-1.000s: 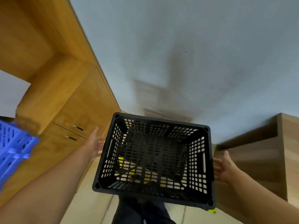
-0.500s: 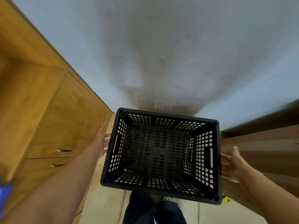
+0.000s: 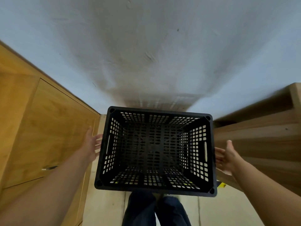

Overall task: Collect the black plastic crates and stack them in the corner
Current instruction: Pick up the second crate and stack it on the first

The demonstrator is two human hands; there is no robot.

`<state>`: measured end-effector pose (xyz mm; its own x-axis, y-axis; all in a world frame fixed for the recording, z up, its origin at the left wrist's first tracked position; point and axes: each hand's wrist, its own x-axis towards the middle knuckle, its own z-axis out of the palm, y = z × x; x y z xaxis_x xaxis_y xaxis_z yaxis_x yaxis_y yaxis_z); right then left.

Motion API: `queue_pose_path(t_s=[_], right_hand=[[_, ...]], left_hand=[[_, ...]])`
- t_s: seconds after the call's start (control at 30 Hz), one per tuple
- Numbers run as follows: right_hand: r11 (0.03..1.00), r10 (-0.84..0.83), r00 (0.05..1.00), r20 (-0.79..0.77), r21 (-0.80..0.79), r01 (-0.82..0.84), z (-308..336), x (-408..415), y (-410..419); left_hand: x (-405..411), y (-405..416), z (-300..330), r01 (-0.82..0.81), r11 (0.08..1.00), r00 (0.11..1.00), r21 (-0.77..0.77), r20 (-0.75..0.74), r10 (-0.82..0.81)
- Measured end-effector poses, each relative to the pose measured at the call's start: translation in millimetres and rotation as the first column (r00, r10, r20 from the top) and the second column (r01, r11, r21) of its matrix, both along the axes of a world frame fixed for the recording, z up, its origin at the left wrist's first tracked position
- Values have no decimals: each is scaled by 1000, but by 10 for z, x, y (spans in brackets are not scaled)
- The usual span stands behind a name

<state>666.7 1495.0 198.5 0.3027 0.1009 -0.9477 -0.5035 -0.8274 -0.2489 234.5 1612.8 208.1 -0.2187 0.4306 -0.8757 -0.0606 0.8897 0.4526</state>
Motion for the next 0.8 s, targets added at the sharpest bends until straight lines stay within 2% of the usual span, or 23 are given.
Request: queue_pose_path(t_s=[0.27,0.53,0.8], right_hand=[[994,-108,994,-14,33,108,29,-29,45],[978,-191,981,7,82,190,61,28,-78],[987,-121,992,46,111,115,34,-59,-137]], left_hand=[[-12,-56,-4,-9,1000,1000,14,-1,9],[78,-185,-62,73,997,997,25,12,-74],[-10,-165,-70,61,998,998,26,20,-62]])
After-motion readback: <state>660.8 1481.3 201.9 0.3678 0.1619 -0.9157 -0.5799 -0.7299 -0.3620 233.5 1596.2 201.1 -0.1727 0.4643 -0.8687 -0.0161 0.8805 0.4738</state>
